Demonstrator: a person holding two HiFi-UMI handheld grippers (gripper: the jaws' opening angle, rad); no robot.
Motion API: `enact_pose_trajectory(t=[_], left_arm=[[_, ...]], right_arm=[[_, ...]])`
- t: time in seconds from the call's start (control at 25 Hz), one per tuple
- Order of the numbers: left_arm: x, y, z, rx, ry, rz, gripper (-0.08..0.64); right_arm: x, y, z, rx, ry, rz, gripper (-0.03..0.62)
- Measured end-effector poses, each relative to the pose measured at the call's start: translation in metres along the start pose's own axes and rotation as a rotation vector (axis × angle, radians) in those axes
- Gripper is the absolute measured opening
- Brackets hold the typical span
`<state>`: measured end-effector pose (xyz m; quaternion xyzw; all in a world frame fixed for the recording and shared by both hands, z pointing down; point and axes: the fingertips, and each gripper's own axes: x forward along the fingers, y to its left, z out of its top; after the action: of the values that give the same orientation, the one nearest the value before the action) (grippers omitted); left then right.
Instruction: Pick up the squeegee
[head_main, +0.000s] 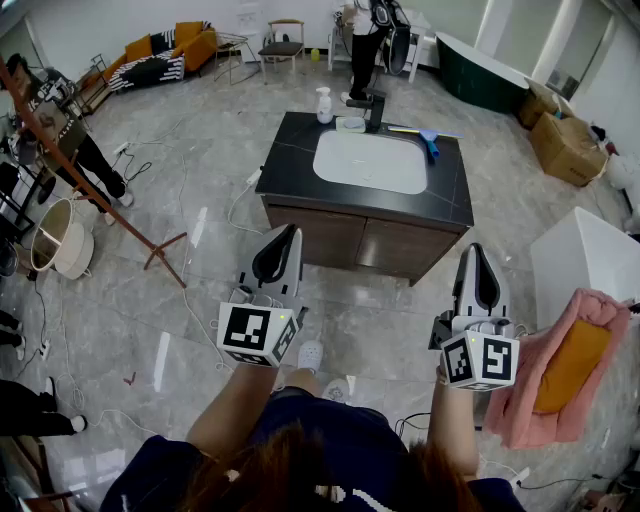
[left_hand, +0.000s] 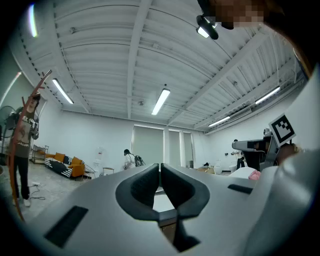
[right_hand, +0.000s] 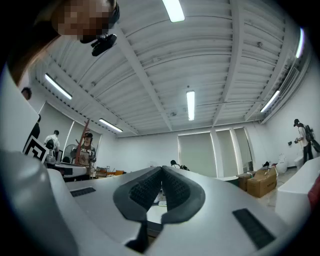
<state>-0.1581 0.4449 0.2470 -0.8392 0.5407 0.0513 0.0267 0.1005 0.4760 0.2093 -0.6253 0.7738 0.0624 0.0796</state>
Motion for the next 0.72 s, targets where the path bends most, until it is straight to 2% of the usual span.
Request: enact_pose_trajectory(t=[0.4, 0.56, 0.72], left_arm=[[-0.010, -0.020, -0.002, 0.017, 0.023, 0.005, 0.028], [-0.001, -0.021, -0.001, 0.020, 0.025, 0.009, 0.028], [0.013, -0.014, -0.002, 0.017, 0.025, 0.013, 0.028]], right_arm=[[-0.017, -0.003, -0.014, 0.056, 0.048, 0.029, 0.025], [-0.007, -0.002, -0.018, 0.069, 0.062, 0.064, 0.220], [0.009, -0.002, -0.019, 0.065, 0.054, 0.059, 0.269]])
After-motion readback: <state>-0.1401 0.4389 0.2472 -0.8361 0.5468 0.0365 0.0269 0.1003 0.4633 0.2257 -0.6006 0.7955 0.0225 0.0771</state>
